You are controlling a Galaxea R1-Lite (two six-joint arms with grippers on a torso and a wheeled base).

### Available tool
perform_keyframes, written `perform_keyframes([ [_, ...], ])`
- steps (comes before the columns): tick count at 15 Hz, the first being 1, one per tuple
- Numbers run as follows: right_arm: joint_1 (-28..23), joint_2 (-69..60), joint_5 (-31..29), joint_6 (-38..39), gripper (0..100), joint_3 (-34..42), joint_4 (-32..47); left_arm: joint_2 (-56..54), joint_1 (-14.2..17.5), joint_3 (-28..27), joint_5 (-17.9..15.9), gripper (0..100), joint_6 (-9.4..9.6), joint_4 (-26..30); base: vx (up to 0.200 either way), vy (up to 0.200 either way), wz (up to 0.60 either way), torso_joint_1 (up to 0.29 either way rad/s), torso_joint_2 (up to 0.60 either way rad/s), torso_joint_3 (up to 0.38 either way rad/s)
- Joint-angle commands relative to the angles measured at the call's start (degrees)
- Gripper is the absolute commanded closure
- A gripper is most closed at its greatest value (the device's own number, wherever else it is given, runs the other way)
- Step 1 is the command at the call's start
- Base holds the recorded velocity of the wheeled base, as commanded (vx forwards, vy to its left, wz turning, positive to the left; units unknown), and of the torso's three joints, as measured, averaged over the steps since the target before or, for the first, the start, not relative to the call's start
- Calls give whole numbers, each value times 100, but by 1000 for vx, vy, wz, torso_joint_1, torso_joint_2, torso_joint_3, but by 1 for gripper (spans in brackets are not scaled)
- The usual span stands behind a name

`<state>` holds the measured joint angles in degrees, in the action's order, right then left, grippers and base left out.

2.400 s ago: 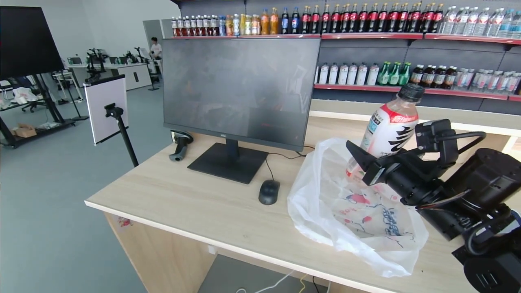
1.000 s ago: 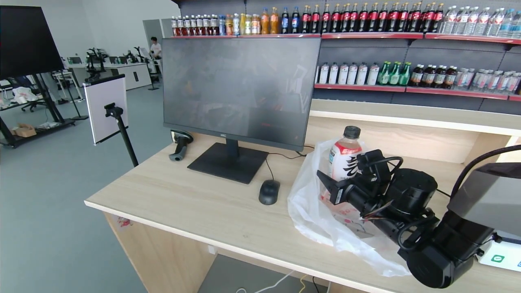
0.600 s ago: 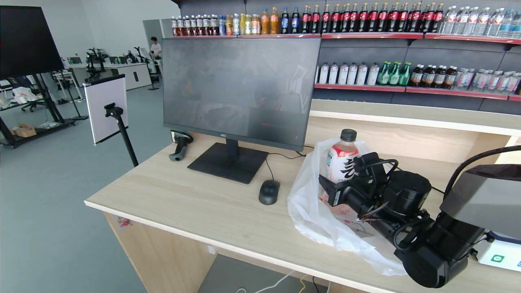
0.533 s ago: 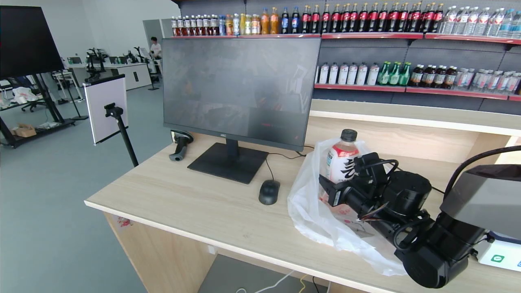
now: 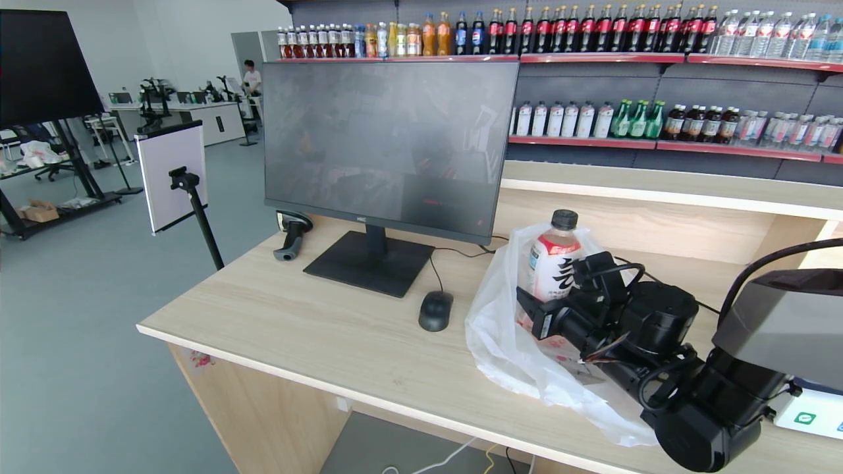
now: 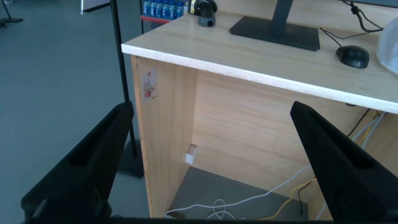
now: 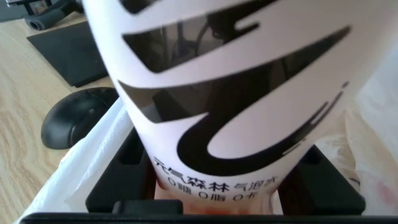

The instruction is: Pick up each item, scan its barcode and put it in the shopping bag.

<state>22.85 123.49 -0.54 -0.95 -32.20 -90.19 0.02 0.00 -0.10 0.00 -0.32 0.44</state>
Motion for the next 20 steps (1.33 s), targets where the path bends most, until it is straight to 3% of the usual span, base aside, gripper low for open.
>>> perform_keyframes([
  [1, 9, 26, 1, 16, 100, 38, 19, 6, 0, 1, 0, 0, -3, 0, 0, 0, 0, 0, 0, 0],
  [8, 132, 52, 1, 42, 100, 187, 19, -2, 0, 1, 0, 0, -3, 0, 0, 0, 0, 0, 0, 0],
  [9, 159, 52, 1, 42, 0, 214, 19, 6, 0, 1, 0, 0, -3, 0, 0, 0, 0, 0, 0, 0],
  [20, 212, -1108, 1, 130, 0, 1066, 19, -2, 0, 1, 0, 0, -21, -9, 0, 0, 0, 0, 0, 0],
])
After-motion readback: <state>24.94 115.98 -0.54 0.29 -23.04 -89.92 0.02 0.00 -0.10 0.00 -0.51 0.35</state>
